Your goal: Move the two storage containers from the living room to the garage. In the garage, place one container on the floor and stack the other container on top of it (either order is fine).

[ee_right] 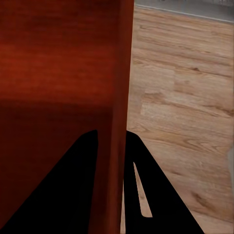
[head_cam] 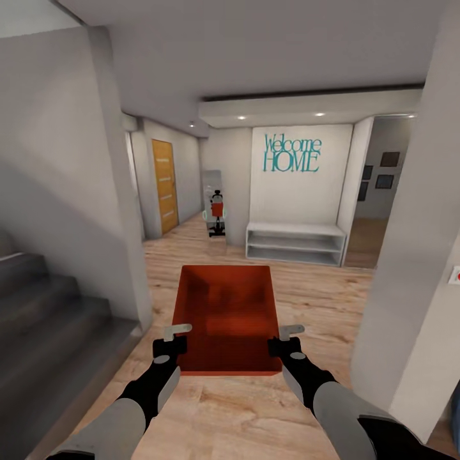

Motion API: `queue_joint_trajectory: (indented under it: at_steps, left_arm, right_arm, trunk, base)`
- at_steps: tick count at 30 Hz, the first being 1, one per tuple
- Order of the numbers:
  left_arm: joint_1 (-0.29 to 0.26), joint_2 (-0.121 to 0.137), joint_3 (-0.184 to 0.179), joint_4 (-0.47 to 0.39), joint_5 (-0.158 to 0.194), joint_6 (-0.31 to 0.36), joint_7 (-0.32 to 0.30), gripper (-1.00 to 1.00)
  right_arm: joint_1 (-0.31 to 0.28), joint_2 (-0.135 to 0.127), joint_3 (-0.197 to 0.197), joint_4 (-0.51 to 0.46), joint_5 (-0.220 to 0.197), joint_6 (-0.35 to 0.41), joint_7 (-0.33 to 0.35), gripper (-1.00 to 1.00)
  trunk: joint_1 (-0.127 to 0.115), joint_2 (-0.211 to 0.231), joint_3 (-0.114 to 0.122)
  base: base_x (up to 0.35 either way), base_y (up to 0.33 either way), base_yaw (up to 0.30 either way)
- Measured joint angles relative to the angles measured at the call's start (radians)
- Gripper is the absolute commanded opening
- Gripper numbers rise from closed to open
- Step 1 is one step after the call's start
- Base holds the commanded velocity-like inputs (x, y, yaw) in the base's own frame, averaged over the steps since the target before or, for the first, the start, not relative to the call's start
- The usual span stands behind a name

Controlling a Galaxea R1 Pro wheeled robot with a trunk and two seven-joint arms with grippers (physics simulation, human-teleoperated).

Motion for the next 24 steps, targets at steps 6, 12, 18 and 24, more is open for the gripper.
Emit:
queue_joint_trajectory:
  at_steps: [6,12,18,24]
  left_arm:
    - [0.0,0.0,0.0,0.0,0.0,0.001,0.0,-1.0]
    - [0.0,0.0,0.0,0.0,0.0,0.001,0.0,-1.0]
    - [0.0,0.0,0.0,0.0,0.0,0.003,0.001,-1.0]
    - [0.0,0.0,0.0,0.0,0.0,0.001,0.0,-1.0]
  right_arm:
    - [0.0,0.0,0.0,0.0,0.0,0.0,0.0,-1.0]
    - [0.0,0.0,-0.001,0.0,0.0,0.001,0.0,-1.0]
    - [0.0,0.0,0.0,0.0,-0.001,0.003,0.0,-1.0]
    - [0.0,0.0,0.0,0.0,-0.001,0.001,0.0,-1.0]
  trunk:
    - [0.0,0.0,0.0]
    - [0.0,0.0,0.0]
    - [0.0,0.0,0.0]
    - [0.0,0.0,0.0]
  base:
    - [0.322,0.0,0.0]
    - [0.322,0.0,0.0]
    - [0.322,0.0,0.0]
    - [0.322,0.0,0.0]
